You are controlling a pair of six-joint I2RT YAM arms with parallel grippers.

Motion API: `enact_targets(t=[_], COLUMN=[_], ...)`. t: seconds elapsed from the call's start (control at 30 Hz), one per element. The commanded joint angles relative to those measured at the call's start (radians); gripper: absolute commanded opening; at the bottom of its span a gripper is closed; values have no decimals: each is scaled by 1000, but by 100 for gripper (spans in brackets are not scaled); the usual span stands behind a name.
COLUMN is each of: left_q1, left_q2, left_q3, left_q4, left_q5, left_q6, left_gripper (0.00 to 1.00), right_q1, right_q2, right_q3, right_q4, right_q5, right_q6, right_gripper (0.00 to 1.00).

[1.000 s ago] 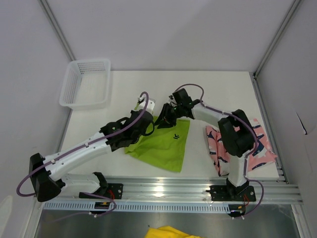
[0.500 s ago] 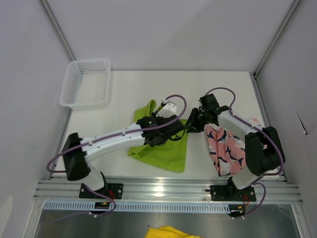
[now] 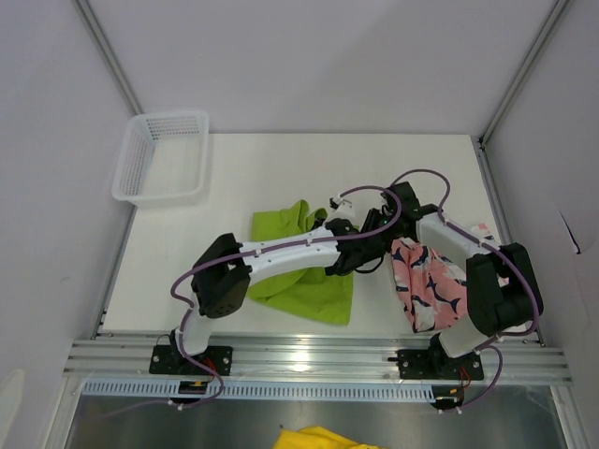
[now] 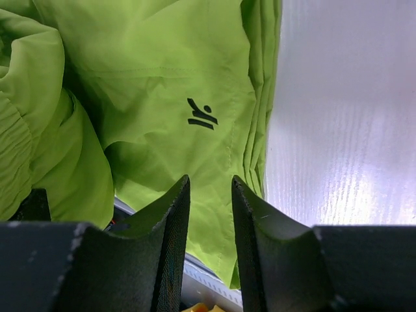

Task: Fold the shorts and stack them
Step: Fold the shorts

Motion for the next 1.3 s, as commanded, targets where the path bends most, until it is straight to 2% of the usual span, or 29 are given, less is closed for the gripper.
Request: enact_targets(t=[0.0,0.2,0.5,0.6,0.7,0.73,0.83,1.27], left_q1=[-26,-64,-137,-153,-167,-172,-184,-255], left_q2=[-31,-67,-6,30,59,68,96,218], left_q3=[22,6,114,147,159,171,196,340], left_q4=[3,0,-134,-160,-160,-160,-160,-154], left_q5=[-15,-15,-78,-87,-87,-87,-86,-63], left_q6=[-31,-48,-115,-126,-122,-120,-105,-53], left_gripper=[0,0,0,0,0,0,0,0], right_q1=[-19,-22,-21,-19,-13,-10,2,19], right_q2=[-37,-26,92,130,173,189,201,241], right_q3=[-19,-39,-23,1,7,9,15,27], right_q4=[19,51,115,109,105,103,94,95], right_q5=[-9,-28,-66,-49,-14,0,35,20], right_q6=[-27,-25,-22,-25,-20,-19,-17,-25], right_gripper=[34,34,33,29,18,11,3,1])
